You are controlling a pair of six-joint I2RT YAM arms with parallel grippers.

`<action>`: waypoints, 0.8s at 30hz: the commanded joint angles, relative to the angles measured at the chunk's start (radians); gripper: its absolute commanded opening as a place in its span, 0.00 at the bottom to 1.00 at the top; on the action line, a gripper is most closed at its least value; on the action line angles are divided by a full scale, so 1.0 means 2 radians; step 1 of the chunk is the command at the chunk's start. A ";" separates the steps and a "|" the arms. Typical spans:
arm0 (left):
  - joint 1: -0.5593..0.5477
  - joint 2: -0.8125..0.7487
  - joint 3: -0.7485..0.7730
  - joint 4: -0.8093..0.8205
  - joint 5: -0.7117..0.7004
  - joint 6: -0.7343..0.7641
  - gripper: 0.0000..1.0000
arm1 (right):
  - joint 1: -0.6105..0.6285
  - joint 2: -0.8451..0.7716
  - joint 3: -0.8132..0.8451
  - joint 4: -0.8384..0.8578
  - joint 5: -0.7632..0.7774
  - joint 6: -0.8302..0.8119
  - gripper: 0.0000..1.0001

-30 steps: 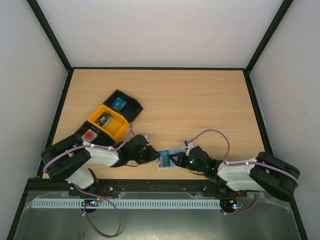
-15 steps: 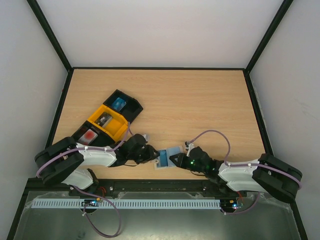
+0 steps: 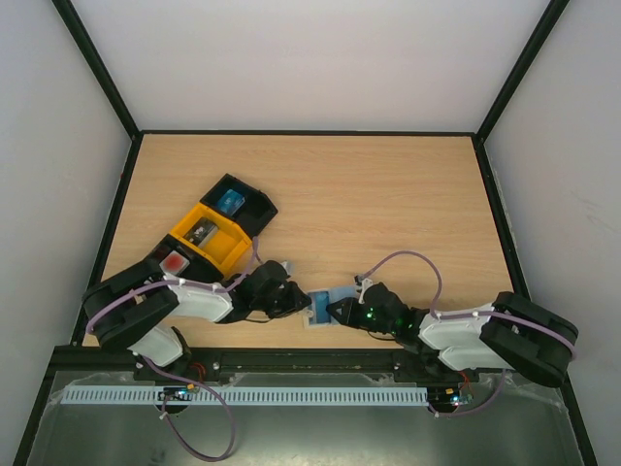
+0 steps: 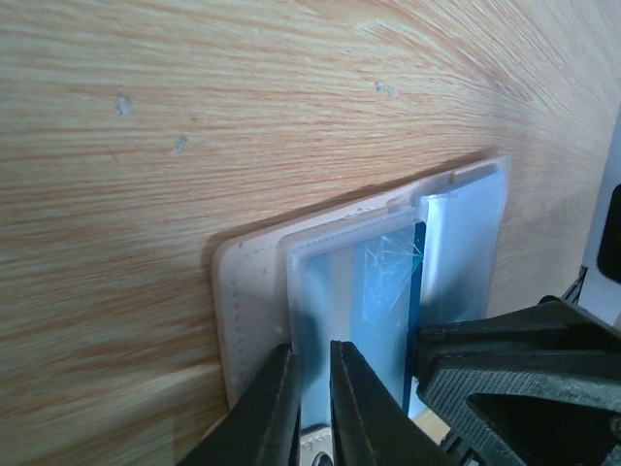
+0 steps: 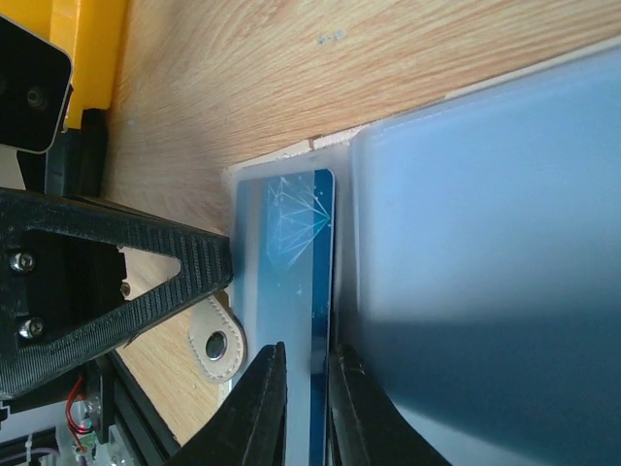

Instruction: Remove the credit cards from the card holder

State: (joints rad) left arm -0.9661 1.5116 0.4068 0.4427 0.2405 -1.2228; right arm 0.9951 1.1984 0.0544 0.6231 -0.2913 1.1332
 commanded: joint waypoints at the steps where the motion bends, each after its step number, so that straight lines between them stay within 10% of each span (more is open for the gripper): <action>1: -0.004 0.028 -0.004 -0.001 0.001 -0.002 0.11 | 0.002 0.011 0.008 0.005 0.002 -0.001 0.14; 24: -0.009 0.037 -0.032 0.014 -0.010 -0.024 0.10 | 0.001 -0.001 -0.012 0.094 -0.001 0.040 0.15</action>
State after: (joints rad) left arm -0.9668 1.5505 0.3721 0.5571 0.2417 -1.2629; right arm 0.9947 1.2171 0.0303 0.6945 -0.2882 1.1870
